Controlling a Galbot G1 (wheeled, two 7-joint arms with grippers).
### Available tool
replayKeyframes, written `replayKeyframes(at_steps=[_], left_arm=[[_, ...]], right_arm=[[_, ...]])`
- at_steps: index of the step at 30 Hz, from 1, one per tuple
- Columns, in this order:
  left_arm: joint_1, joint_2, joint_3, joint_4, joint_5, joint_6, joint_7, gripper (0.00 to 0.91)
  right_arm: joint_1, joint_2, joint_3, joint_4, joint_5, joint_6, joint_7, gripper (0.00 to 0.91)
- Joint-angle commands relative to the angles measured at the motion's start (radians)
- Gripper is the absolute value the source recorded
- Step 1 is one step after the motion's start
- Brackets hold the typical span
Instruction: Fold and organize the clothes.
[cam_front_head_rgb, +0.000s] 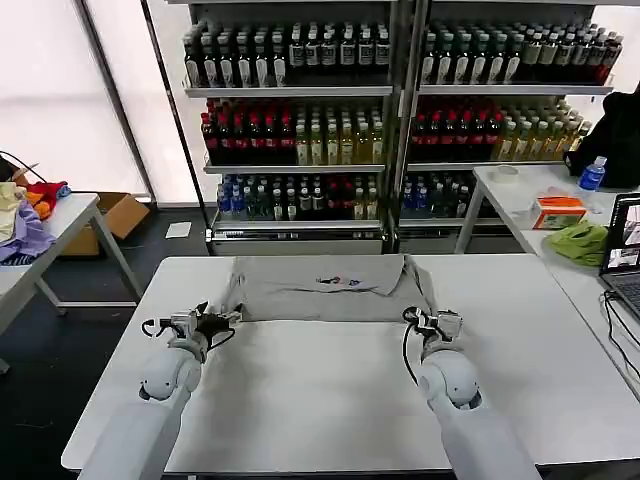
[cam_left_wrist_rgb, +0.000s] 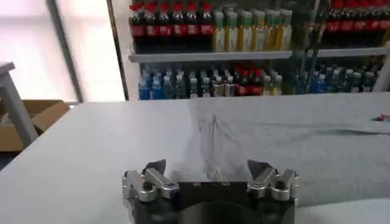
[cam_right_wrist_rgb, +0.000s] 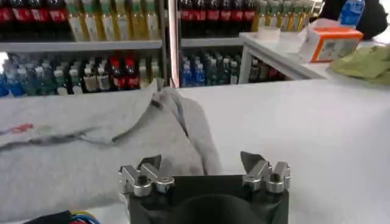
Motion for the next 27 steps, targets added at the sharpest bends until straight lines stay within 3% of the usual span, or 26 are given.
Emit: replayKeyframes(at_steps=[1,2,3,19,27], left_arm=[[0.002,-0.001,0.008,0.033,-0.001,0.007,-0.002,0.081],[0.005,0.001,0.013,0.033,-0.001,0.010,-0.003,0.050],[0.009,0.003,0.018,0.032,0.000,0.011,-0.002,0.010],[0.110,0.036,-0.002,-0.106,-0.015,0.023,-0.004,0.010],[0.276,0.074,-0.050,-0.381,-0.034,0.034,-0.023,0.010]], right_arm=[[-0.019,0.006,-0.003,-0.049,-0.004,-0.004,-0.015,0.343],[-0.021,0.007,-0.003,-0.051,-0.004,-0.003,-0.018,0.091],[-0.024,0.008,-0.003,-0.050,-0.004,-0.003,-0.020,0.000],[-0.082,-0.010,-0.011,0.092,-0.006,-0.005,0.016,0.000],[-0.215,-0.057,0.023,0.348,-0.030,-0.003,0.043,0.000]])
